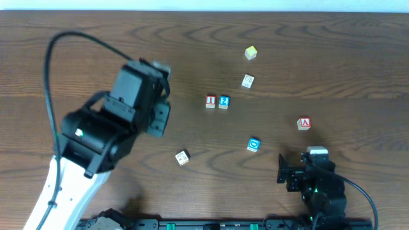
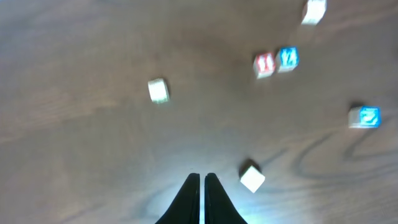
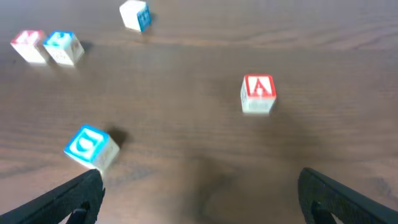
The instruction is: Spell out Ai2
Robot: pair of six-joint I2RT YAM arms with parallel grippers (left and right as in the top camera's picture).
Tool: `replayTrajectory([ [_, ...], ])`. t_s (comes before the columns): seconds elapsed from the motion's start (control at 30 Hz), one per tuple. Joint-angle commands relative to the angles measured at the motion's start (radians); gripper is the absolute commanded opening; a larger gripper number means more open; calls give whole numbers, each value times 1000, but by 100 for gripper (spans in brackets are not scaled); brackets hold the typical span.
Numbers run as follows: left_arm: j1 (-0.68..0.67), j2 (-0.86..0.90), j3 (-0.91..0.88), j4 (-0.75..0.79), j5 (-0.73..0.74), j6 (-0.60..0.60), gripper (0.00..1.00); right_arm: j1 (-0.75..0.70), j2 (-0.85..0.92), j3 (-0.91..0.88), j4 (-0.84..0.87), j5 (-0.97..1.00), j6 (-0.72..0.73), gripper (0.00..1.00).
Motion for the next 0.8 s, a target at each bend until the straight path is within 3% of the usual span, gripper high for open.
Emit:
replayTrajectory([
  [0.0,3,-23,-134,43,18,-67,6,-7,-7,-3,71,-98,102,99],
  [0.07,3,-21,-222,99,54,-73,6,-7,-7,-3,147,-195,340,99],
  [0.17,3,-21,-359,234,112,-81,6,-7,-7,-3,184,-336,815,99],
  [0.33,3,-17,-422,377,130,-102,14,-7,-7,-3,257,-324,974,99],
  [0.47,6,0,-422,434,83,-103,20,-7,-6,-3,360,-224,976,99],
  [0.6,43,43,-422,451,34,-122,22,-26,17,-3,518,-173,811,99],
  [0.77,147,105,-422,459,66,-154,21,-97,205,41,532,-238,673,99],
])
